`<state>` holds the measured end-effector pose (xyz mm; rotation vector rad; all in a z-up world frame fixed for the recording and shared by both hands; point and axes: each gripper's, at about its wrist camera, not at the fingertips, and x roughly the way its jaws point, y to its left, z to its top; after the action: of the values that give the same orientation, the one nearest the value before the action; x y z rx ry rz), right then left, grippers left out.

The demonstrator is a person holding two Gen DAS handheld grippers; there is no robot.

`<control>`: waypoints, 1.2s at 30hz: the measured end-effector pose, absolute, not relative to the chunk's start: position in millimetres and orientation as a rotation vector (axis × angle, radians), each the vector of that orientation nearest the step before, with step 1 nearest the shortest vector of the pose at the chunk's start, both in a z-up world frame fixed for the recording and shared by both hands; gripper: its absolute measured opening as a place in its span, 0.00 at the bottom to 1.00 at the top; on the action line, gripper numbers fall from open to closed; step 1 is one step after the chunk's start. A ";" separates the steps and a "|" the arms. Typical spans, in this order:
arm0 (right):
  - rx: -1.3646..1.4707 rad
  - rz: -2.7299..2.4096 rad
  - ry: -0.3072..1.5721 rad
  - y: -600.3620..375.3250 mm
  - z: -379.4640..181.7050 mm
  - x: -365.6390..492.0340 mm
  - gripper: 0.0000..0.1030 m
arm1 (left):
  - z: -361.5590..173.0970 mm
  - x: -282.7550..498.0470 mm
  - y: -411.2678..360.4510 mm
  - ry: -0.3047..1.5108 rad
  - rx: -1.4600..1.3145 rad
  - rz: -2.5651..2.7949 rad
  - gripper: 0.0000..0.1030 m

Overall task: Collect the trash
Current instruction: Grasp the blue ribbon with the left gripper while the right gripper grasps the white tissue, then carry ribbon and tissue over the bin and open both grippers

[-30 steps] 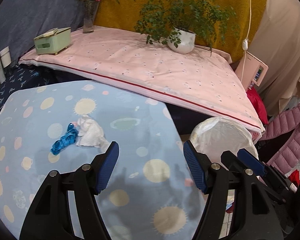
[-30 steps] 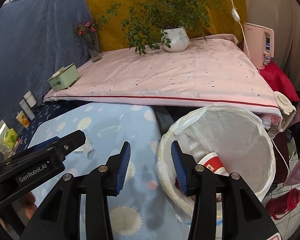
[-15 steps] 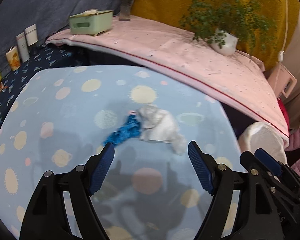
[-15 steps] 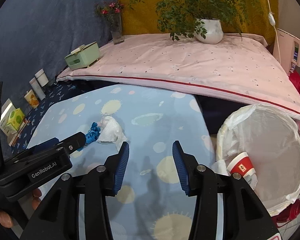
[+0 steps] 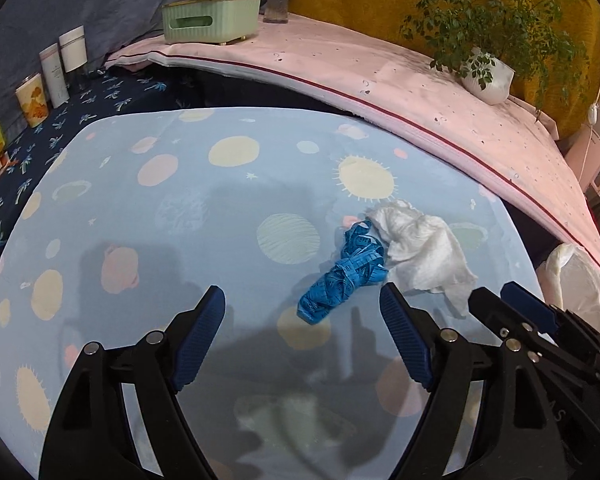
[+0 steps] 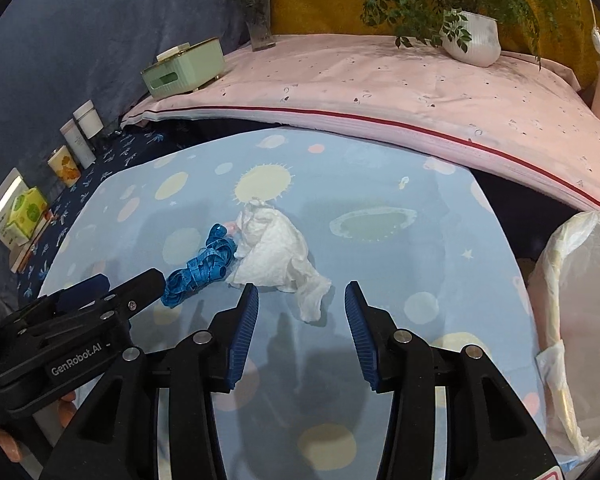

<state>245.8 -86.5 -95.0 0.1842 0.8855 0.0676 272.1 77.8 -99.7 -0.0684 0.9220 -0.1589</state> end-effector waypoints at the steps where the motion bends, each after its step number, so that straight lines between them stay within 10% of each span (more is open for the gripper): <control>1: 0.189 0.068 0.891 -85.7 -97.9 249.1 0.43 | -101.9 274.4 77.0 0.923 -0.065 -0.164 0.73; 9: 0.199 0.071 0.925 -84.0 -117.7 274.5 0.40 | -119.1 294.6 67.7 0.958 -0.067 -0.213 0.57; 19: 0.211 0.094 0.950 -90.3 -128.7 273.1 0.06 | -128.5 293.7 50.1 0.989 -0.046 -0.248 0.29; 36: 0.271 0.038 0.759 -147.3 -38.9 212.6 0.05 | -41.7 234.1 10.6 0.844 -0.019 -0.310 0.26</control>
<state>212.6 -147.3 -38.9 0.2707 0.7589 0.0375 234.1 10.6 -41.7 -0.0186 0.8439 -0.3100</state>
